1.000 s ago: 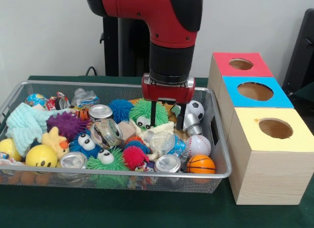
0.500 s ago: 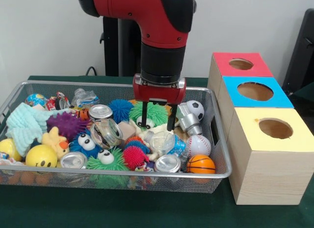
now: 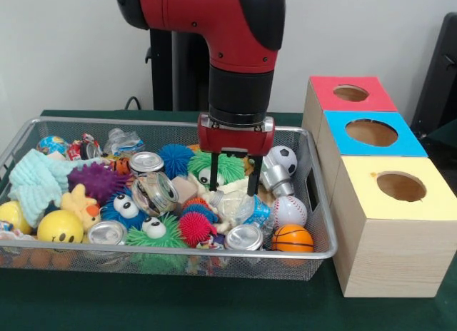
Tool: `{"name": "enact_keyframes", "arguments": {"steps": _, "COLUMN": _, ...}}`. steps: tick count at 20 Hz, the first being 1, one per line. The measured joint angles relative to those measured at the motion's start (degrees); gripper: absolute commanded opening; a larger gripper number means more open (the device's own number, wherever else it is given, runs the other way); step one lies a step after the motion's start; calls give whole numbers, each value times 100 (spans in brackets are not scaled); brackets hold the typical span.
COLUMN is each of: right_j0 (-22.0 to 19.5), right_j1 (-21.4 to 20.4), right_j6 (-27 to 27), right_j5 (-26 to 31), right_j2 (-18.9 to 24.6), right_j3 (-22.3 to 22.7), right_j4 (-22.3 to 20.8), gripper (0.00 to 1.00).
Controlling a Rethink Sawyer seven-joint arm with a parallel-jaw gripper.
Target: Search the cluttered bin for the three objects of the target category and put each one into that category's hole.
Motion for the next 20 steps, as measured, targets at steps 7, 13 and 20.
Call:
{"name": "enact_keyframes", "arguments": {"steps": 7, "right_j0": -107, "right_j1": 47, "right_j6": 0, "right_j5": -103, "right_j2": 111, "right_j3": -1, "right_j4": -102, "gripper": 100}}
{"name": "enact_keyframes", "arguments": {"steps": 13, "right_j0": -156, "right_j1": 70, "right_j6": 0, "right_j5": -162, "right_j2": 209, "right_j3": -1, "right_j4": -179, "gripper": 100}}
{"name": "enact_keyframes", "arguments": {"steps": 20, "right_j0": -169, "right_j1": 80, "right_j6": 0, "right_j5": -166, "right_j2": 216, "right_j3": 0, "right_j4": -191, "gripper": 100}}
